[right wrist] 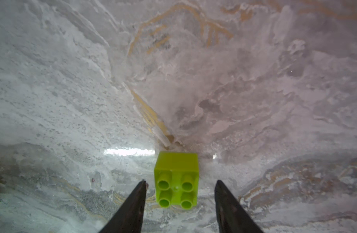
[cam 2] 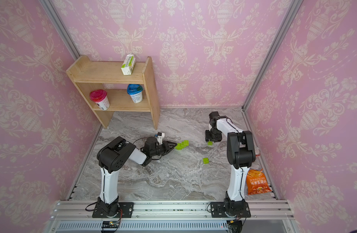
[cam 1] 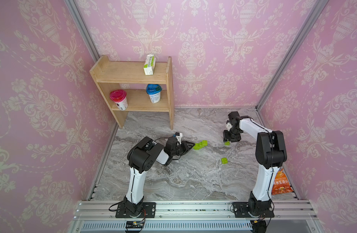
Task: Assemble the letter v with lego
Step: Pick up the lego brick from the center of the board, then place the lego brick at the center of the board.
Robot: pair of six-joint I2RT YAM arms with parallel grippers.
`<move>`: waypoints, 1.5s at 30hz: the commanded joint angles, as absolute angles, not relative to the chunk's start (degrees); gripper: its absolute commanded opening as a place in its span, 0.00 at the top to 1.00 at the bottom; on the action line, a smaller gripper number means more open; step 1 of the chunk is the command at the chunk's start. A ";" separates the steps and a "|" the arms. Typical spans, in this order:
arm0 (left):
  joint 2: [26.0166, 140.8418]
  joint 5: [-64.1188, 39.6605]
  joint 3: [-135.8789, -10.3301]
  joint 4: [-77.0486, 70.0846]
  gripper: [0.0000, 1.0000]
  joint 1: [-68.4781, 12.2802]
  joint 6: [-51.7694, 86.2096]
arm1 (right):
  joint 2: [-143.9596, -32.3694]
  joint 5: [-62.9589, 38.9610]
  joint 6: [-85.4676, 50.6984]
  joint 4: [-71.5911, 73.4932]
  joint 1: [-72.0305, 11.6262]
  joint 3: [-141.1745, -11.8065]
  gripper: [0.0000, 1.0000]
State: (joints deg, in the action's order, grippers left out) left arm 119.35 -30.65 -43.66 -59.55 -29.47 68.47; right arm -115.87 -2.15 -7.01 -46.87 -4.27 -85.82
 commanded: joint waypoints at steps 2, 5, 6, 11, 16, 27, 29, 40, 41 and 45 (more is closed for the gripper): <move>120.79 -27.84 -42.62 -54.14 0.78 -29.27 67.59 | -117.41 -2.62 -5.97 -46.75 -4.39 -87.80 0.48; 120.67 -27.84 -42.61 -54.05 0.78 -29.26 67.50 | -118.15 -2.33 -6.20 -46.78 -4.39 -87.73 0.51; 120.67 -27.88 -42.70 -53.97 0.79 -29.27 67.50 | -118.28 -2.29 -6.23 -46.76 -4.44 -87.61 0.53; 120.59 -27.89 -42.69 -53.77 0.79 -29.18 67.54 | -116.45 -1.22 -6.36 -47.57 -4.66 -86.94 0.66; 120.54 -27.51 -42.32 -54.82 0.79 -29.18 67.83 | -107.27 -0.40 -8.75 -48.10 -6.59 -81.58 0.75; 121.14 -26.03 -40.55 -57.49 0.80 -29.29 68.92 | -83.16 3.81 -29.05 -49.14 -30.41 -61.14 0.96; 120.62 -25.86 -40.26 -57.35 0.80 -29.27 68.69 | -83.87 4.23 -33.13 -47.33 -34.93 -59.91 1.00; 121.97 -25.94 -39.51 -58.49 0.80 -29.27 69.12 | -94.40 4.81 -37.88 -38.42 -40.19 -57.97 1.00; 122.14 -26.06 -39.63 -58.52 0.80 -29.31 69.08 | -95.00 4.85 -37.75 -38.28 -40.21 -57.99 1.00; 122.56 -26.53 -40.45 -58.18 0.80 -29.27 69.24 | -97.08 4.66 -37.08 -38.06 -40.26 -58.14 1.00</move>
State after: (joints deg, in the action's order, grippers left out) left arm 119.63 -27.94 -41.32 -63.86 -29.47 69.14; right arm -95.96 3.49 -36.21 -38.61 -39.92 -58.19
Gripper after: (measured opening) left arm 0.284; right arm 0.342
